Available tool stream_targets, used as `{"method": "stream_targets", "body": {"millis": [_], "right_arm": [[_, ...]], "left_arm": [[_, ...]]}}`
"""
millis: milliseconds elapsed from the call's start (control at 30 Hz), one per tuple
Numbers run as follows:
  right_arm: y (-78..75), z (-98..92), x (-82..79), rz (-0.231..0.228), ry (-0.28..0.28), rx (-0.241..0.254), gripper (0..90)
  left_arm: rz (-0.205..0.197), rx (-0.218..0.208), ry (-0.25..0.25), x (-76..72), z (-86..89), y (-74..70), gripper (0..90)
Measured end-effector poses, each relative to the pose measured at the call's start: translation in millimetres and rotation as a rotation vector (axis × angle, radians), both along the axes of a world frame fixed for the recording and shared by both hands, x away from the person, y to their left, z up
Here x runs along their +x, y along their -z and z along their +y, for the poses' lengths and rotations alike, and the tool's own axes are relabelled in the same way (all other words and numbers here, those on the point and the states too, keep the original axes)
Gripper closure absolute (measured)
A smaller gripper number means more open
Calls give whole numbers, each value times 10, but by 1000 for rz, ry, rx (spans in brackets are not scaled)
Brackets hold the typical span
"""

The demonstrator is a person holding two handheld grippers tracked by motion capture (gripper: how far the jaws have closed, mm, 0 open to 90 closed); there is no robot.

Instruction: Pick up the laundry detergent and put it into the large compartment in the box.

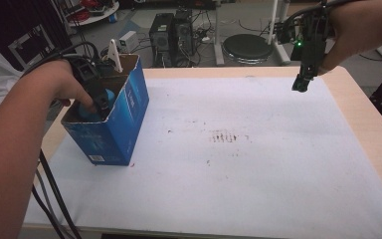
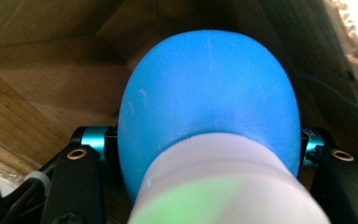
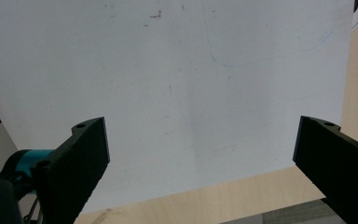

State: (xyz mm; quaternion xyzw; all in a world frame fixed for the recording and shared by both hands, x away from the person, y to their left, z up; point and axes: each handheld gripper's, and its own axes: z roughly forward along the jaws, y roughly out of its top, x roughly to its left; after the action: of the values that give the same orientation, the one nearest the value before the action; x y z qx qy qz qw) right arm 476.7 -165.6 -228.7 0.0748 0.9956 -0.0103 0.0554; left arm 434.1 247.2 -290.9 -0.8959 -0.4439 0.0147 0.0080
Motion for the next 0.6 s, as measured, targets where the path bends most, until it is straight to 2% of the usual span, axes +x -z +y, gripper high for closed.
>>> {"method": "stream_targets", "body": {"millis": [133,367,600], "right_arm": [[-5,-3,-5,-1,-2,3,25],[-10,-1,-18,-1,-2,4,25],[-22,-12,-40,-6,1,3,25]], "left_arm": [[-14,-6,-5,-5,4,-24,340],[-20,-8,-7,-21,7,-53,334],[-34,-7,6,-45,0,-166,334]]}}
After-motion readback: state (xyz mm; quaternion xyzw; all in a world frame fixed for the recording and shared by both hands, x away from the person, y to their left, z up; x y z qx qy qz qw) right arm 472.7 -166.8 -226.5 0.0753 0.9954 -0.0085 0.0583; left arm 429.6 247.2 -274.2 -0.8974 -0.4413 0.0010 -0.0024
